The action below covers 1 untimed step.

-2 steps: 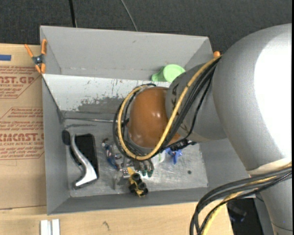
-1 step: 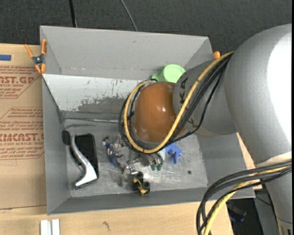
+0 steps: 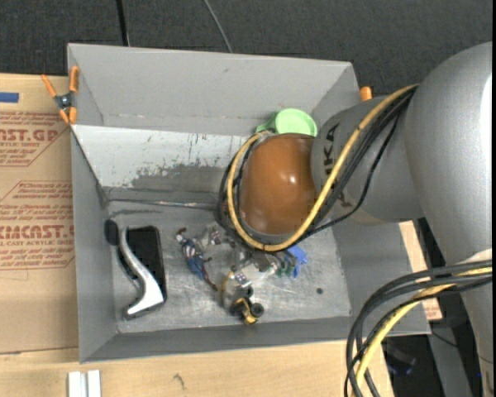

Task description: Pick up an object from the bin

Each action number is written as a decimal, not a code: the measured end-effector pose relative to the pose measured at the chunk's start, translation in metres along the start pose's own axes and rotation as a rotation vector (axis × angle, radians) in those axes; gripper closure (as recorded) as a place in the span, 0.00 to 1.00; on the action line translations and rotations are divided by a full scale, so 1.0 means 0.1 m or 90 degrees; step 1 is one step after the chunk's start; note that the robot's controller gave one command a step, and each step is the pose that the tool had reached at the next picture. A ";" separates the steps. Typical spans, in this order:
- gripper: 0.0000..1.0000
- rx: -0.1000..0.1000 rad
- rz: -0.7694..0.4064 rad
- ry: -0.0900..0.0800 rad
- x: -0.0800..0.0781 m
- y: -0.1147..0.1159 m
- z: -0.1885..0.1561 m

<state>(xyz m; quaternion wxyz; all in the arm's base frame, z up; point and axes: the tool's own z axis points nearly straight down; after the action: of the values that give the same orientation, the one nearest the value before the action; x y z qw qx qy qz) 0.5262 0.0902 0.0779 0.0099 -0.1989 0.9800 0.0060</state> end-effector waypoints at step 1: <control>1.00 0.004 -0.027 0.012 -0.51 -0.14 -0.03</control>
Offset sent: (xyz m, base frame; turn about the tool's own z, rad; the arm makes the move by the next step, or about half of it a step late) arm 0.0000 0.0000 0.0000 0.0000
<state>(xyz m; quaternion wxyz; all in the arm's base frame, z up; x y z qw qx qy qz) 0.5790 0.0972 0.0820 0.0014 -0.2195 0.9756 0.0006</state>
